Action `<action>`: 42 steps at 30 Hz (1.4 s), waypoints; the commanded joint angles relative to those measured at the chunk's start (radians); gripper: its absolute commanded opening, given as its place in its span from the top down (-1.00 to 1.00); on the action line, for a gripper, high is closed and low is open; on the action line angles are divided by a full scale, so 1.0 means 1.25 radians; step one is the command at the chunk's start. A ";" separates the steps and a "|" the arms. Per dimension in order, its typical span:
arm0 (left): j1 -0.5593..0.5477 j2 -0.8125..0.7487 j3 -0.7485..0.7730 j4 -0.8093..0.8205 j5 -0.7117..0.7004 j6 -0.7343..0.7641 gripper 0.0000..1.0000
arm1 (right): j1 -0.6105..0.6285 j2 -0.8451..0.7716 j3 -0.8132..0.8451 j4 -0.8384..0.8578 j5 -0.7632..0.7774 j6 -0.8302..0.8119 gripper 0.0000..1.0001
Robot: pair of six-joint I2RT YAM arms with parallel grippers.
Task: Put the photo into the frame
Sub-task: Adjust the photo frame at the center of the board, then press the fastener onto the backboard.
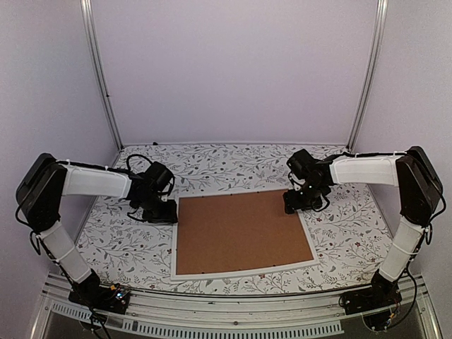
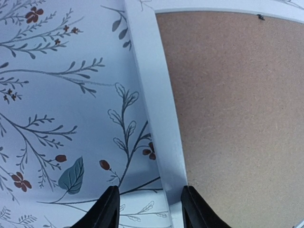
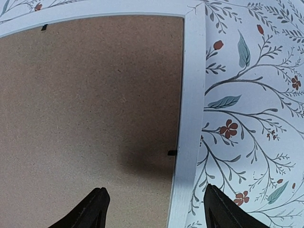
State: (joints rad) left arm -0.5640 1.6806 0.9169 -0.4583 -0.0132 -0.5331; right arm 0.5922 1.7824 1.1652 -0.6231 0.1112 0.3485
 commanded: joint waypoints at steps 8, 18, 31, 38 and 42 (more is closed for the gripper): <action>-0.070 0.085 0.024 -0.019 -0.039 -0.027 0.08 | -0.009 0.020 -0.020 -0.002 -0.002 0.006 -0.47; -0.089 0.101 0.033 -0.025 -0.058 -0.035 0.07 | -0.062 0.025 -0.085 0.031 -0.027 0.036 -0.47; -0.089 0.103 0.038 -0.027 -0.065 -0.034 0.07 | -0.109 -0.024 -0.163 0.069 -0.078 0.010 -0.15; -0.092 0.114 0.057 -0.028 -0.057 -0.031 0.06 | -0.109 -0.011 -0.196 0.100 -0.119 0.010 0.18; -0.102 0.133 0.075 -0.032 -0.055 -0.031 0.06 | -0.109 -0.011 -0.197 0.105 -0.129 0.006 0.24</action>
State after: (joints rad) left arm -0.6559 1.7634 1.0130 -0.4683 -0.1093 -0.5766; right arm 0.4503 1.7287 0.9657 -0.4469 -0.0322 0.3698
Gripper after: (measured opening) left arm 0.468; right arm 0.391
